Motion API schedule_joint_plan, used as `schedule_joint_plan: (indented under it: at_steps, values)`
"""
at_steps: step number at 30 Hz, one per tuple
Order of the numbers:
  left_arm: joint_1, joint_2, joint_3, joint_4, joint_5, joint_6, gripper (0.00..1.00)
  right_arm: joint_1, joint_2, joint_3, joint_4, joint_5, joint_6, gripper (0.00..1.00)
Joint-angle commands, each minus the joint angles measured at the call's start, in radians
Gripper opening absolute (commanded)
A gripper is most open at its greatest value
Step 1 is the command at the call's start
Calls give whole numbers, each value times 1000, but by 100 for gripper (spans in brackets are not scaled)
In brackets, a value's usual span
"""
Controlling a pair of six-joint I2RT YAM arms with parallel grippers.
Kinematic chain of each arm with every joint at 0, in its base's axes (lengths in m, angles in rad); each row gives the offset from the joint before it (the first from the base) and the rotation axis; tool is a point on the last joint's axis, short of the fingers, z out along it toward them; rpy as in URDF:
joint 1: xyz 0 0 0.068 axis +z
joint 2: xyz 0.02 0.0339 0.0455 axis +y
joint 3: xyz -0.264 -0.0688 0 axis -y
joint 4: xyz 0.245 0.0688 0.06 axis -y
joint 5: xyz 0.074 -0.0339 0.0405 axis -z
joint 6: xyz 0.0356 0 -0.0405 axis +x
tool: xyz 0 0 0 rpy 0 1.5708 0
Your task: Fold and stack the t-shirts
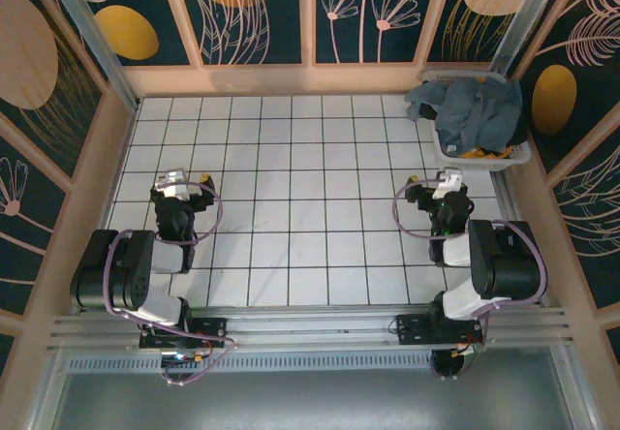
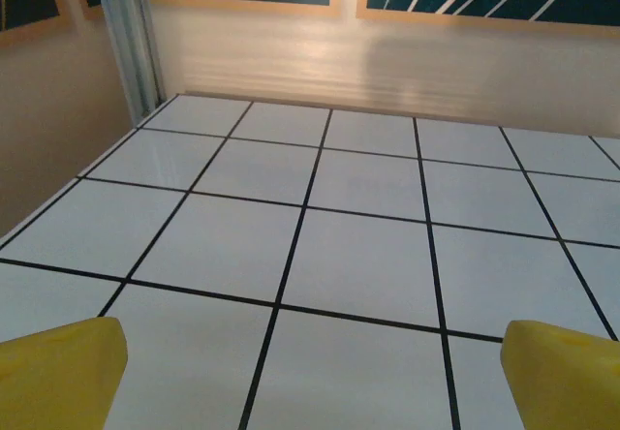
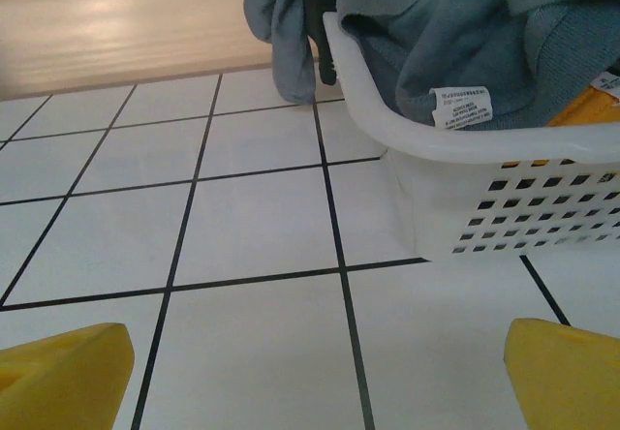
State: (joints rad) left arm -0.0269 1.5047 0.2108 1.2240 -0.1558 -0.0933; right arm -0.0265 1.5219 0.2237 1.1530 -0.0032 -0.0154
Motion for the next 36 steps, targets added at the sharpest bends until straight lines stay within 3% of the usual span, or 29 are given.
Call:
schedule_joint_plan:
  at_steps: [1, 21, 24, 26, 28, 30, 31, 32, 34, 35, 36]
  values:
    - [5, 14, 20, 58, -13, 20, 99, -10, 14, 22, 70, -31, 26, 99]
    - [5, 15, 22, 56, -11, 20, 99, -10, 15, 20, 77, -28, 26, 99]
    - [4, -5, 14, 67, -21, 22, 99, 28, -68, 89, -104, 84, 17, 99]
    - [0, -107, 80, -154, -58, 16, 99, 71, -148, 171, -271, 165, -2, 99]
    - [-8, -196, 209, -406, -152, -51, 99, 129, -249, 210, -266, 227, -28, 99]
    - [-26, -250, 301, -485, -209, -88, 99, 159, -314, 319, -357, 300, 10, 99]
    - [-31, -267, 357, -527, -265, -160, 99, 154, -328, 423, -500, 377, 149, 99]
    - [-31, -269, 434, -670, -327, -295, 99, 129, -323, 537, -694, 396, 302, 99]
    - [-31, -232, 709, -1114, -396, -598, 99, 55, -259, 762, -1131, 411, 613, 99]
    - [-30, -206, 771, -1238, -424, -711, 99, 21, -225, 816, -1185, 365, 635, 99]
    - [-17, -184, 802, -1240, -355, -735, 99, -34, -190, 846, -1176, 230, 609, 99]
